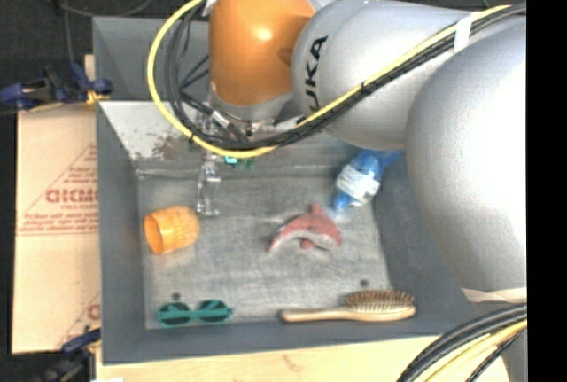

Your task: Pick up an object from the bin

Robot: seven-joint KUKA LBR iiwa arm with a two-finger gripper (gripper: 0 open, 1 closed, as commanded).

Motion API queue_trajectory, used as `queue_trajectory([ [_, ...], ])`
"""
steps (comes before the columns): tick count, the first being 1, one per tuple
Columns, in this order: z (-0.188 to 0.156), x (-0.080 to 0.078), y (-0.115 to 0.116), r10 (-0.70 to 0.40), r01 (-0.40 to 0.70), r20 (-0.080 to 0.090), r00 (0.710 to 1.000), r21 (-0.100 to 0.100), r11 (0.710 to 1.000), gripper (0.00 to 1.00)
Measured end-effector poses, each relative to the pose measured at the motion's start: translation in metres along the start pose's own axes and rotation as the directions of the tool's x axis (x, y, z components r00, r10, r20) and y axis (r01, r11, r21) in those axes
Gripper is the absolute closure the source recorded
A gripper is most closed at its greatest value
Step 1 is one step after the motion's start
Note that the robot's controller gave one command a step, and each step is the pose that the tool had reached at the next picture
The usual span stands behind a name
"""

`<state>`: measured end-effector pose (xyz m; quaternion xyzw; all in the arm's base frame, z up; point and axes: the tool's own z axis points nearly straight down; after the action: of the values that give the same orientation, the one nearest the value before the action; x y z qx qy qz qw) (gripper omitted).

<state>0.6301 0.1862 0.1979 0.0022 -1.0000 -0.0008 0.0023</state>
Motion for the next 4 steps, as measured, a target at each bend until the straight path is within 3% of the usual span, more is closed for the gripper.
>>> queue_trajectory([
  [1, -0.005, -0.002, -0.001, 0.003, -0.003, 0.008, 1.000, -0.002, 1.000, 0.00],
  [2, 0.038, 0.002, 0.013, -0.072, 0.072, 0.014, 0.997, 0.002, 0.997, 0.00],
  [3, 0.095, 0.021, 0.021, -0.108, 0.108, 0.010, 0.994, 0.000, 0.994, 0.00],
  [4, 0.124, 0.005, 0.031, -0.025, 0.025, 0.011, 1.000, -0.003, 1.000, 1.00],
])
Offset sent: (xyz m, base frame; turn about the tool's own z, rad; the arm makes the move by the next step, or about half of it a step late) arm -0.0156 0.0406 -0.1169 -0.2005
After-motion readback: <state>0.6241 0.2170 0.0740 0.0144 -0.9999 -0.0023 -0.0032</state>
